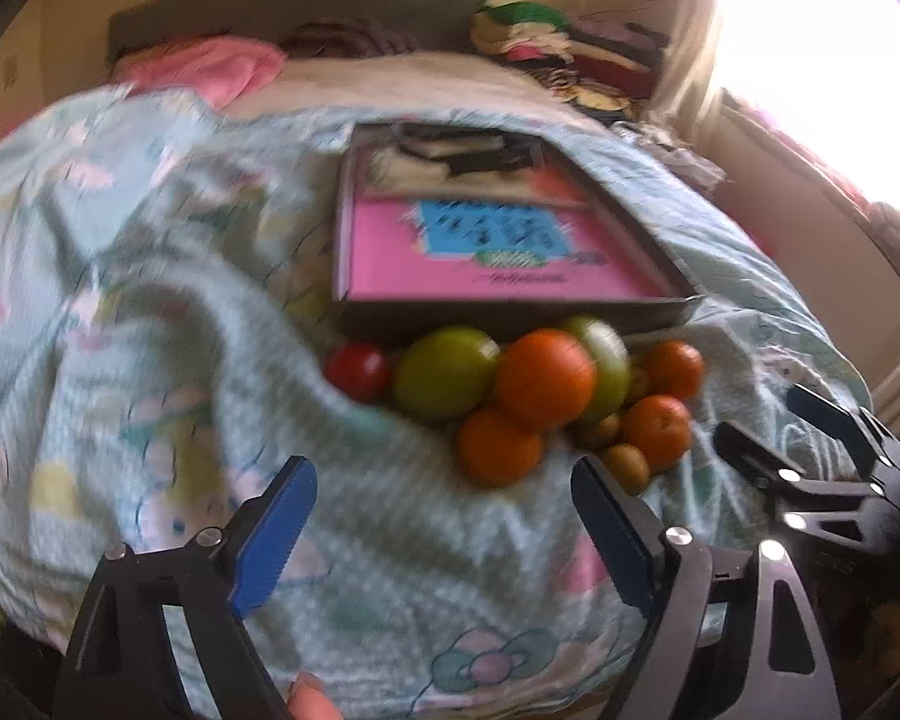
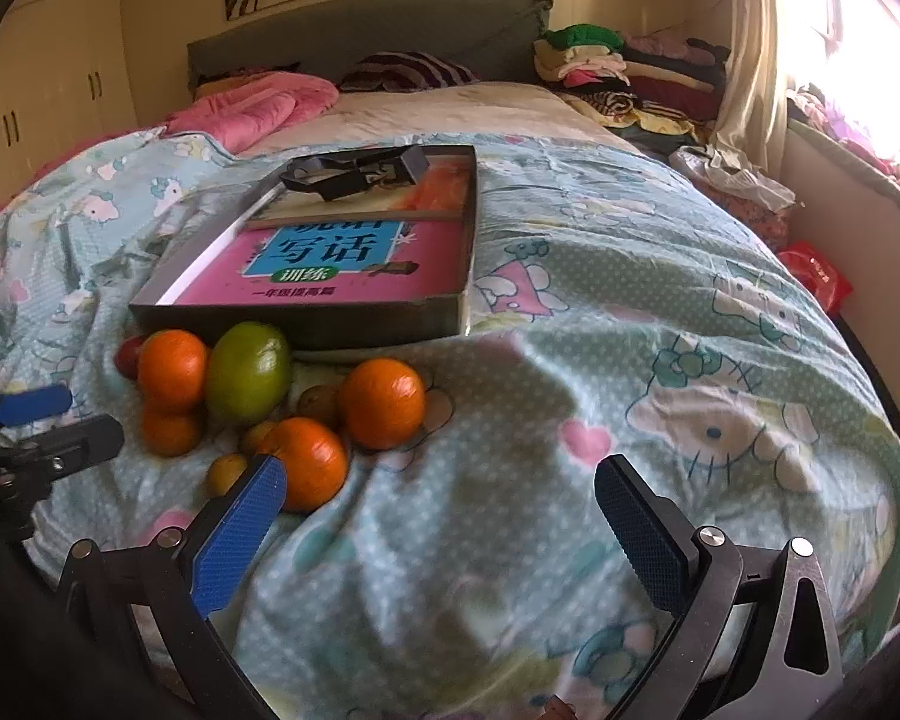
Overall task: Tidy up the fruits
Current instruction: 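Grasp an orange with the left gripper while the right gripper grasps another orange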
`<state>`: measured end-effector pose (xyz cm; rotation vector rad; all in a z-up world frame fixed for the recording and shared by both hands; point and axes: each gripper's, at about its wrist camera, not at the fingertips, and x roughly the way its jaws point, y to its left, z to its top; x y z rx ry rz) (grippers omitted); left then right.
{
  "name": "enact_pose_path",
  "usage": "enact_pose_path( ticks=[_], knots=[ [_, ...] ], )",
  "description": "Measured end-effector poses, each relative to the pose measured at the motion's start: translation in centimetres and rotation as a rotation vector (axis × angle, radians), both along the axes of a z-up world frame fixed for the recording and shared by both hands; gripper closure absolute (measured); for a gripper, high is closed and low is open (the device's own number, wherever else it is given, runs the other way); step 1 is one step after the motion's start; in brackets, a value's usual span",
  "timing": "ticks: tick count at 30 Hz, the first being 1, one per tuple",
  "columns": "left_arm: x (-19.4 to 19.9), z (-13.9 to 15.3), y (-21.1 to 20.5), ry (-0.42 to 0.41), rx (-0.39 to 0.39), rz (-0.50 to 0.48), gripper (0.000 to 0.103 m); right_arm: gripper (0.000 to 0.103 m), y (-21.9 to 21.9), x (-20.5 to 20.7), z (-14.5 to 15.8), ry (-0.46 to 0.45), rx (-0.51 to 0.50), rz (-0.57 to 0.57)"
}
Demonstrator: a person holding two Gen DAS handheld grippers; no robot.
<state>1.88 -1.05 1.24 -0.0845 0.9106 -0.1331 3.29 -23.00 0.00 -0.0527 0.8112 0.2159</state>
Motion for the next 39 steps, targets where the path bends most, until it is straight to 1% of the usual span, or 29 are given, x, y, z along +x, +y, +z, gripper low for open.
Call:
enact_pose_path(
  ticks=[2, 4, 6, 9, 10, 11, 12, 13, 15, 16, 17, 19, 22, 23, 25, 26, 27, 29, 32, 34, 39],
  knots=[
    [0.3, 0.6, -0.8, -0.024, 0.008, -0.033, 0.020, 0.000, -0.1, 0.6, 0.0, 0.001, -0.002, 0.008],
    [0.7, 0.8, -1.7, -0.029, 0.021, -0.065, 0.024, 0.001, -0.1, 1.3, -0.1, 0.008, -0.007, 0.021],
    [1.3, 0.6, -2.5, -0.021, 0.029, -0.095, 0.034, 0.002, 0.1, 1.8, -0.2, 0.012, -0.012, 0.030],
    [2.1, 0.4, -3.2, -0.012, 0.041, -0.101, 0.037, 0.006, 0.2, 2.9, -0.2, 0.019, -0.002, 0.048],
    [2.2, 0.3, -3.3, -0.012, 0.041, -0.101, 0.038, 0.010, 0.3, 3.4, -0.3, 0.026, 0.007, 0.059],
    [2.6, 0.2, -3.5, -0.010, 0.040, -0.101, 0.042, 0.013, 0.5, 3.7, -0.4, 0.037, 0.013, 0.066],
    [2.8, 0.1, -3.6, -0.005, 0.043, -0.100, 0.046, 0.022, 0.5, 4.0, -0.6, 0.052, 0.020, 0.074],
    [3.0, 0.1, -3.5, 0.001, 0.042, -0.098, 0.047, 0.033, 0.6, 4.4, -0.8, 0.066, 0.029, 0.085],
    [3.2, -0.1, -3.5, 0.008, 0.038, -0.098, 0.048, 0.040, 0.8, 5.0, -1.3, 0.092, 0.052, 0.109],
    [3.3, -0.1, -3.6, 0.009, 0.040, -0.101, 0.048, 0.046, 0.9, 5.1, -1.4, 0.095, 0.063, 0.122],
    [3.2, -0.1, -3.4, 0.011, 0.041, -0.101, 0.048, 0.049, 1.0, 5.2, -1.4, 0.097, 0.074, 0.139],
    [3.4, -0.2, -3.5, 0.014, 0.040, -0.101, 0.048, 0.058, 1.4, 5.3, -1.6, 0.106, 0.086, 0.164],
    [3.6, -0.3, -3.6, 0.018, 0.038, -0.103, 0.048, 0.061, 1.8, 5.5, -1.7, 0.106, 0.090, 0.189],
    [3.7, -0.3, -3.6, 0.019, 0.039, -0.105, 0.048, 0.061, 1.8, 5.7, -1.7, 0.113, 0.102, 0.191],
    [3.7, -0.4, -3.8, 0.019, 0.045, -0.110, 0.049, 0.062, 1.5, 6.2, -2.1, 0.139, 0.158, 0.191],
    [3.7, -0.4, -4.0, 0.020, 0.053, -0.112, 0.054, 0.063, 1.3, 6.4, -2.2, 0.150, 0.185, 0.191],
    [3.8, -0.5, -4.0, 0.021, 0.053, -0.117, 0.063, 0.064, 1.1, 6.7, -2.4, 0.161, 0.214, 0.192],
    [3.9, -0.5, -4.0, 0.028, 0.041, -0.122, 0.063, 0.064, 0.9, 6.7, -2.5, 0.161, 0.232, 0.189],
    [3.9, -0.3, -3.9, 0.029, 0.038, -0.124, 0.065, 0.064, 1.0, 6.1, -1.9, 0.128, 0.209, 0.187],
    [3.8, 0.0, -3.6, 0.026, 0.022, -0.121, 0.066, 0.064, 0.7, 5.5, -1.1, 0.100, 0.201, 0.178],
    [3.3, 2.4, -2.8, -0.026, -0.016, -0.114, 0.066, 0.064, -0.2, 5.0, 1.6, 0.036, 0.232, 0.173]
  ],
)
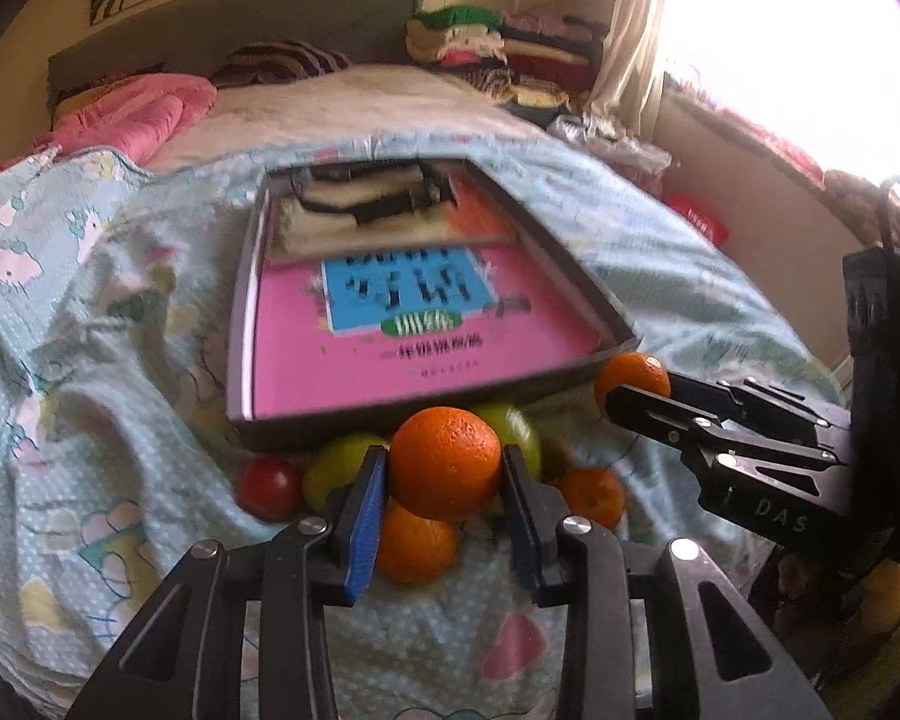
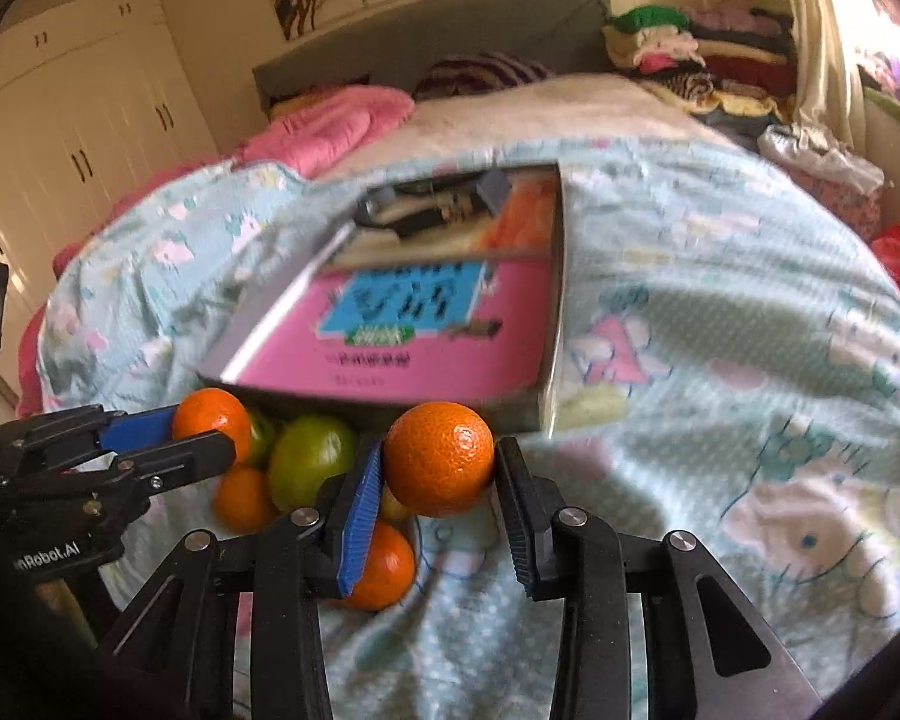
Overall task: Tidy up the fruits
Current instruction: 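Grasp an orange with the left gripper while the right gripper grasps another orange, then carry both oranges into the tray and open both grippers to release them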
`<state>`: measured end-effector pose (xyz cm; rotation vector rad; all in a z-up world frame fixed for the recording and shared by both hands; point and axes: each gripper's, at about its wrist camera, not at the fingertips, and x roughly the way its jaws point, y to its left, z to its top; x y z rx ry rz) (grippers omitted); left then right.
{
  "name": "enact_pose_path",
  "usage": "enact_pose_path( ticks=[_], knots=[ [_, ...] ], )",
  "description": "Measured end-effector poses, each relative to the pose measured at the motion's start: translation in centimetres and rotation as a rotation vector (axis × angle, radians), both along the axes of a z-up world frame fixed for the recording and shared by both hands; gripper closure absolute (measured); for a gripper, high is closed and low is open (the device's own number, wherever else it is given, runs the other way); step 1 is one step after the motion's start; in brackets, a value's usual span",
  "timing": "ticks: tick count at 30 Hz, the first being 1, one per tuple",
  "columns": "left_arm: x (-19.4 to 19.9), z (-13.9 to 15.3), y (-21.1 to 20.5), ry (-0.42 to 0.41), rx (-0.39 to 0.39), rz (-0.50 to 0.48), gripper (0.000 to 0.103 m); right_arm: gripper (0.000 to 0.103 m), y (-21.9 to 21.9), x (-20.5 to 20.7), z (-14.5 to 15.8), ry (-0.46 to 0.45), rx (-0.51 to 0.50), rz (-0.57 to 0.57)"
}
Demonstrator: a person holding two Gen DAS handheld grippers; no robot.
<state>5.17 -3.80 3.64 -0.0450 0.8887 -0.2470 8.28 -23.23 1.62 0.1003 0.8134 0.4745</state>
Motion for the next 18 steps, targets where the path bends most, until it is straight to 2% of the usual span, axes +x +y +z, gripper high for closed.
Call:
enact_pose_path(
  ticks=[7, 12, 18],
  knots=[
    [2.5, 1.3, 1.7, -0.008, 0.001, 0.071, 0.066, 0.064, 0.1, 2.0, 1.7, -0.027, -0.025, -0.019],
    [5.1, 0.3, 2.7, 0.014, 0.015, 0.113, 0.066, 0.064, 1.1, 3.6, 1.2, -0.011, -0.064, -0.012],
    [6.9, -1.3, 2.5, 0.049, 0.026, 0.101, 0.066, 0.064, 2.5, 4.8, 0.2, 0.007, -0.108, 0.001]
  ],
)
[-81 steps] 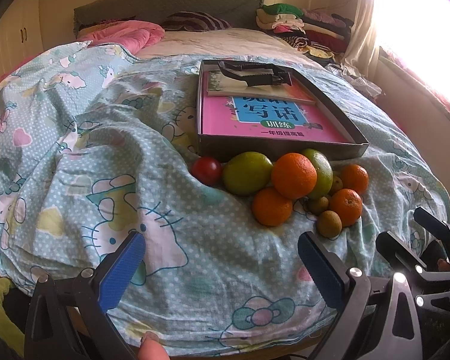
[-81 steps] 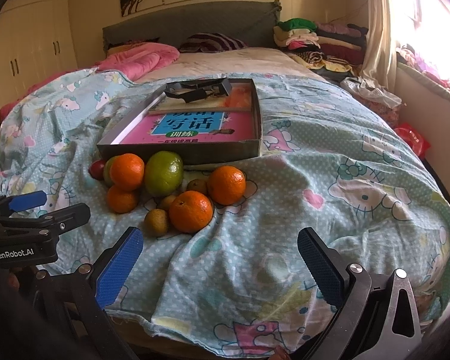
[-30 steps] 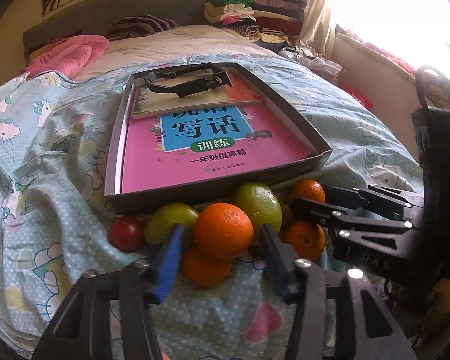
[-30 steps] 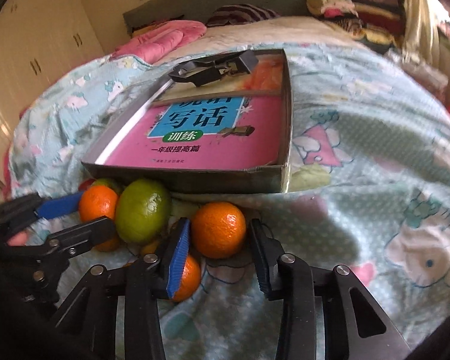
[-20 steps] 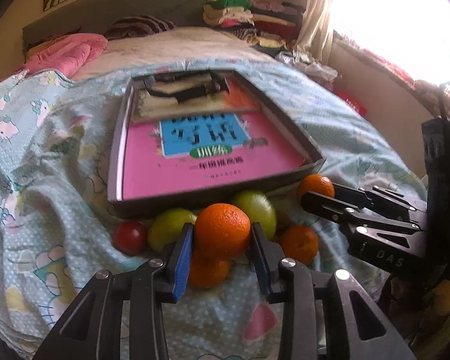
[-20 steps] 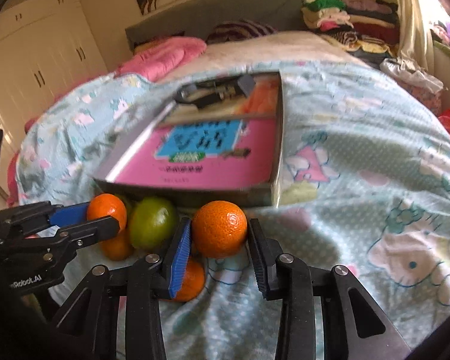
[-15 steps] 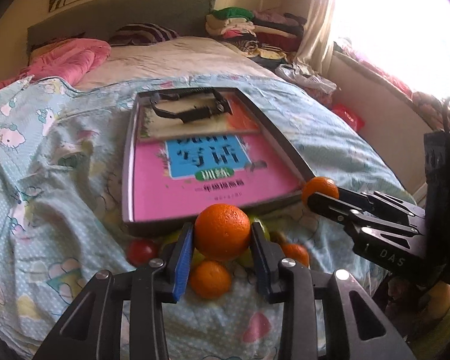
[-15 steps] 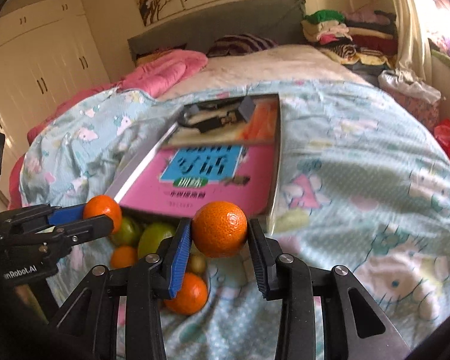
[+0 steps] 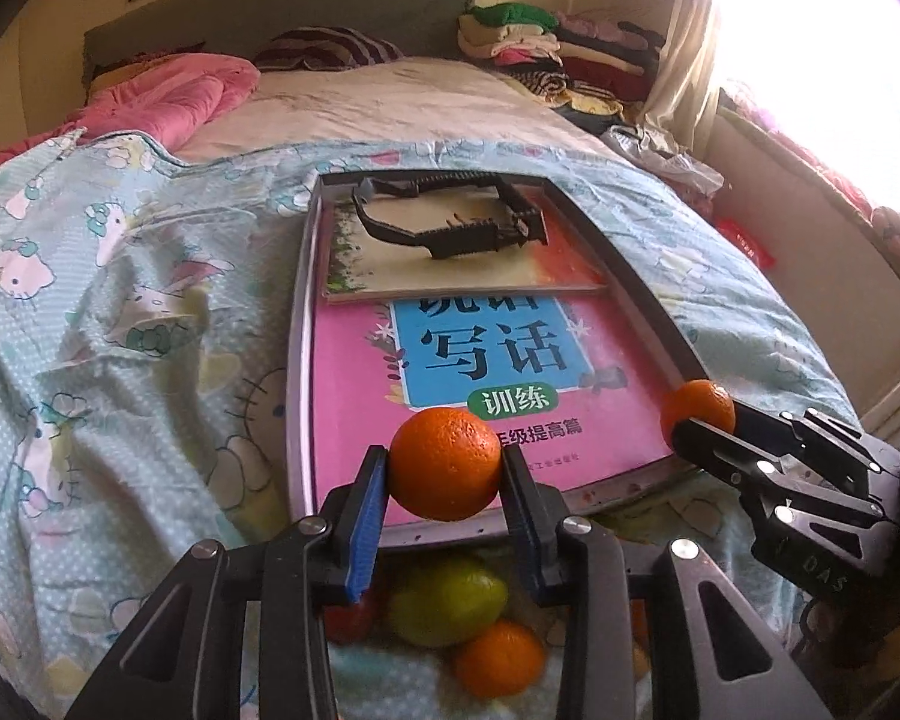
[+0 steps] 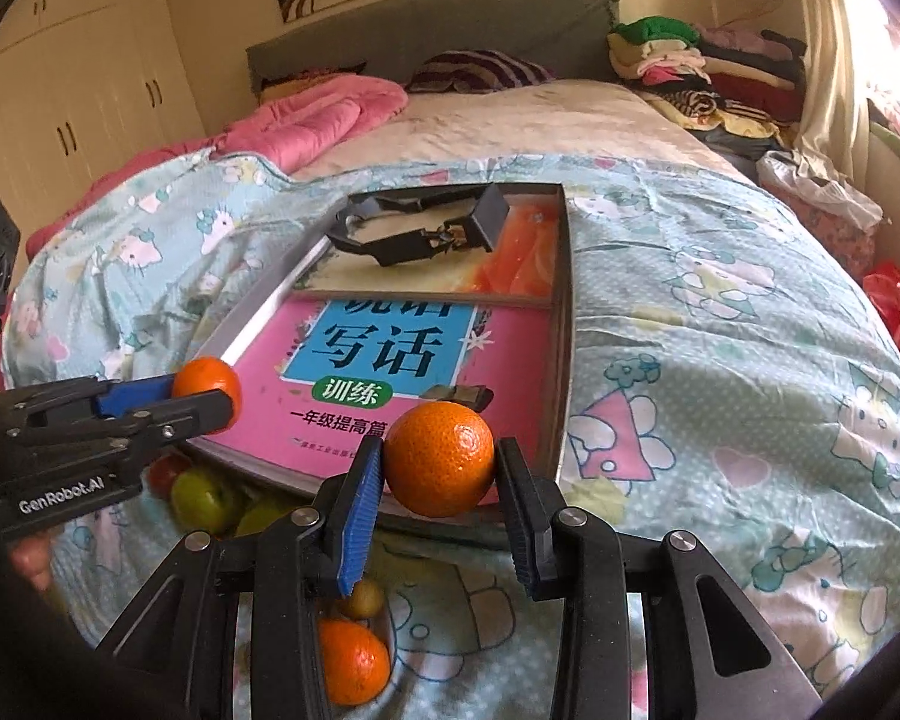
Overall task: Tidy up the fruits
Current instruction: 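Carry both oranges into the tray and open both grippers to release them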
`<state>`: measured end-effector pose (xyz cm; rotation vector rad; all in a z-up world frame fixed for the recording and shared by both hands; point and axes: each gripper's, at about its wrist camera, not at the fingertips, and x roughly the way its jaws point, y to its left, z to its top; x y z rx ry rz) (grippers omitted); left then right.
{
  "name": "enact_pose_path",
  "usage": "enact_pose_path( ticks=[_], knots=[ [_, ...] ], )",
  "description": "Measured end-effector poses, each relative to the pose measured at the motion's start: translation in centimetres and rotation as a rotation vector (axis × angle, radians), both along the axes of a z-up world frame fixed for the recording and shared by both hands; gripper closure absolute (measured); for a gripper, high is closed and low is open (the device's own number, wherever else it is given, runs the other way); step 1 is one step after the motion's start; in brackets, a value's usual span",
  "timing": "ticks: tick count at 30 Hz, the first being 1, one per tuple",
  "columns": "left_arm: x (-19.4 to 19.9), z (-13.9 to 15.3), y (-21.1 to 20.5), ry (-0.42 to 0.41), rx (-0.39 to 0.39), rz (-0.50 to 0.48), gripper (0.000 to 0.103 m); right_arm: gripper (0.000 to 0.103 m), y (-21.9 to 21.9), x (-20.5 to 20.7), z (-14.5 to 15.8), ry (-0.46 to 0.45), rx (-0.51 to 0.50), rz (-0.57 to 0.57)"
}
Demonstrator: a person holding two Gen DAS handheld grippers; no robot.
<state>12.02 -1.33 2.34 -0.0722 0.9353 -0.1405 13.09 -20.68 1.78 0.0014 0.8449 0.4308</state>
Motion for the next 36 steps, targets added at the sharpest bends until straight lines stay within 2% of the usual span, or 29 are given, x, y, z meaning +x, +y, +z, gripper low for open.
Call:
enact_pose_path(
  ticks=[6, 12, 18, 36],
  knots=[
    [1.2, -1.6, -0.3, 0.033, 0.016, -0.004, 0.066, 0.064, 1.3, 1.0, -0.9, 0.015, -0.052, 0.016],
    [1.0, -1.9, -0.8, 0.014, 0.039, -0.020, 0.065, 0.064, 2.2, 1.6, -1.4, 0.033, -0.095, 0.026],
    [1.1, -1.9, -0.5, 0.012, 0.022, -0.023, 0.065, 0.063, 2.2, 1.9, -1.6, 0.045, -0.094, 0.018],
    [0.6, -1.7, -0.2, 0.002, 0.013, -0.024, 0.062, 0.042, 1.7, 0.4, -0.8, -0.012, -0.083, -0.024]
  ],
)
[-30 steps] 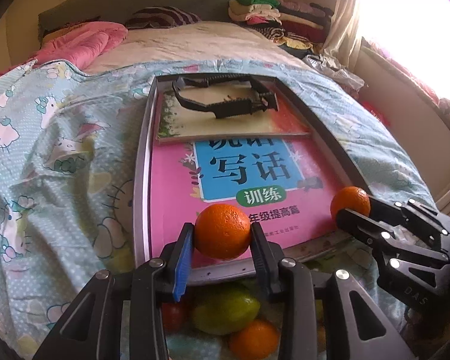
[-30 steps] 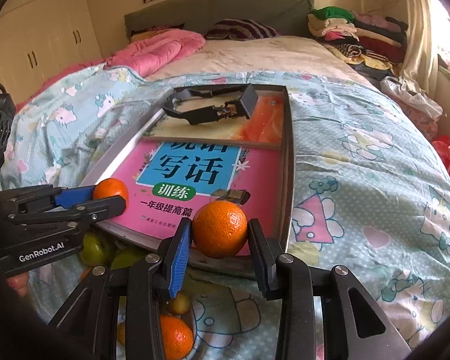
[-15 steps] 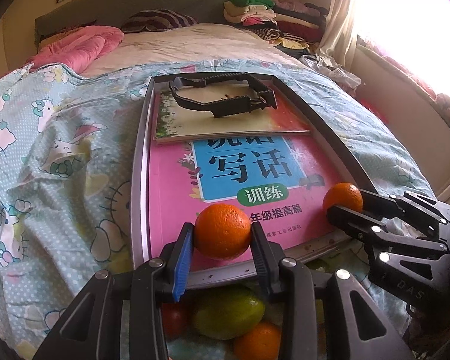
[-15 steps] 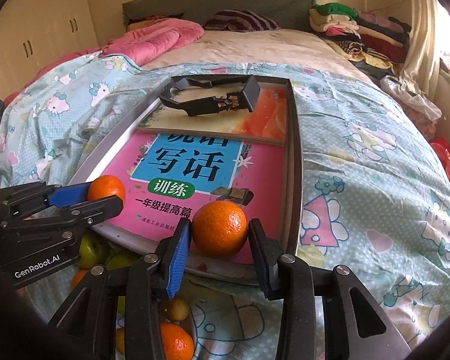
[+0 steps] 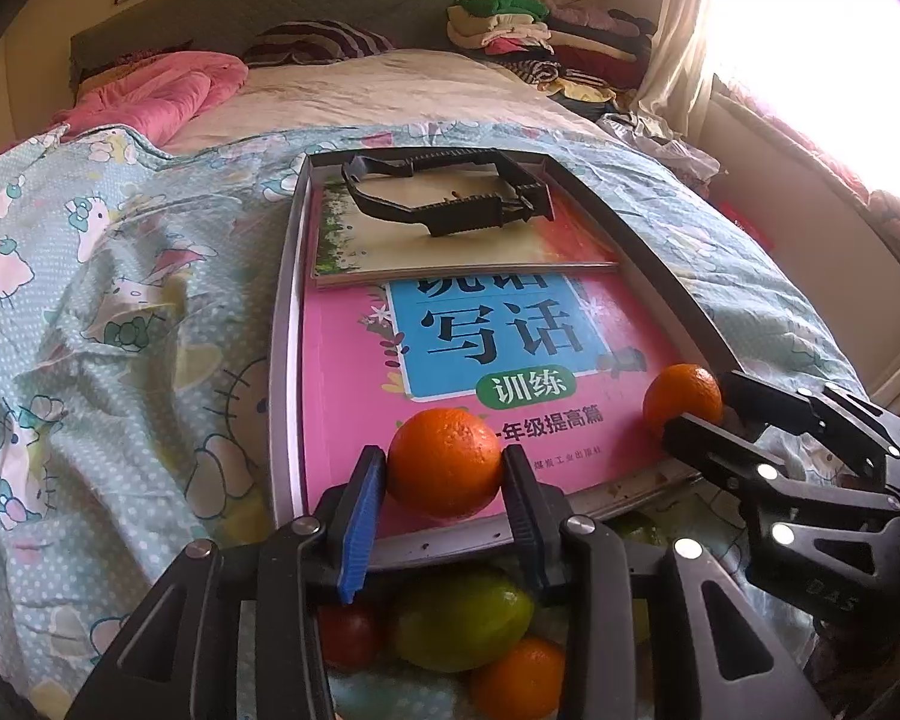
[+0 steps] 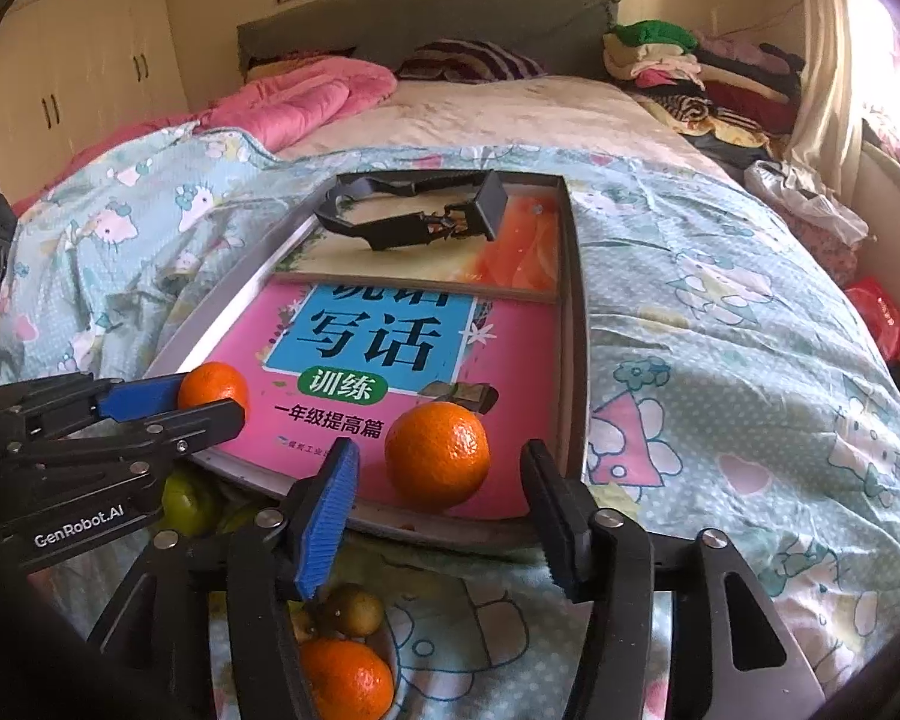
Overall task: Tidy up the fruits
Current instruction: 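Carry both oranges into the tray and open both grippers to release them, then withdraw both open grippers from the tray back toward the fruit pile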
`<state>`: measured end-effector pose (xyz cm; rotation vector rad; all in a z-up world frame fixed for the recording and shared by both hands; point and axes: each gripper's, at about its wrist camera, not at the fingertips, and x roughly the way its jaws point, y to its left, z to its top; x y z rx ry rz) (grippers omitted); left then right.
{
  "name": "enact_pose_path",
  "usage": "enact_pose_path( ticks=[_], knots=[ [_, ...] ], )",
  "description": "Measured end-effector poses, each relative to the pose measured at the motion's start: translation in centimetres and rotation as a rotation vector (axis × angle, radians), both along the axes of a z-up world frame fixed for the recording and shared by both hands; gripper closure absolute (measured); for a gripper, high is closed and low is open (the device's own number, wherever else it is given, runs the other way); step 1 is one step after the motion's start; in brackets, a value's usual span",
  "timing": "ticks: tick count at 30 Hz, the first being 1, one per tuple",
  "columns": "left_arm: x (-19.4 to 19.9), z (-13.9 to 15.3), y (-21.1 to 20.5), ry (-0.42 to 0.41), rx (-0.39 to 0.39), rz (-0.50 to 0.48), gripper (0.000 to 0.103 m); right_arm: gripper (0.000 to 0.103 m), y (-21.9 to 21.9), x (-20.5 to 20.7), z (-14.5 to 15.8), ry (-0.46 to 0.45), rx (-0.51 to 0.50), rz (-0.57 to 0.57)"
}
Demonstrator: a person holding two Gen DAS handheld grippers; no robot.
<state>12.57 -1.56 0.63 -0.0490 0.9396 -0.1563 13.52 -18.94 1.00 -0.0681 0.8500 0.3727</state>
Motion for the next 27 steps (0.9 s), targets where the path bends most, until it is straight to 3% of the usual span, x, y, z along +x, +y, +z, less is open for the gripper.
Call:
enact_pose_path(
  ticks=[3, 7, 12, 27],
  knots=[
    [-0.1, 0.2, 0.1, -0.005, 0.006, -0.002, 0.051, 0.041, -0.3, -0.5, 0.3, -0.008, 0.012, -0.009],
    [-0.2, 0.3, 0.2, -0.010, 0.006, -0.003, 0.047, 0.041, -0.4, -1.0, 0.6, -0.014, 0.024, -0.017],
    [-0.7, 1.0, 0.4, -0.023, -0.020, -0.008, 0.035, 0.039, -0.5, -1.9, 1.1, -0.033, 0.024, -0.018],
    [-2.7, 3.8, 1.5, -0.091, -0.052, 0.032, 0.018, 0.033, -1.2, -4.0, 2.8, -0.103, 0.054, -0.029]
  ],
)
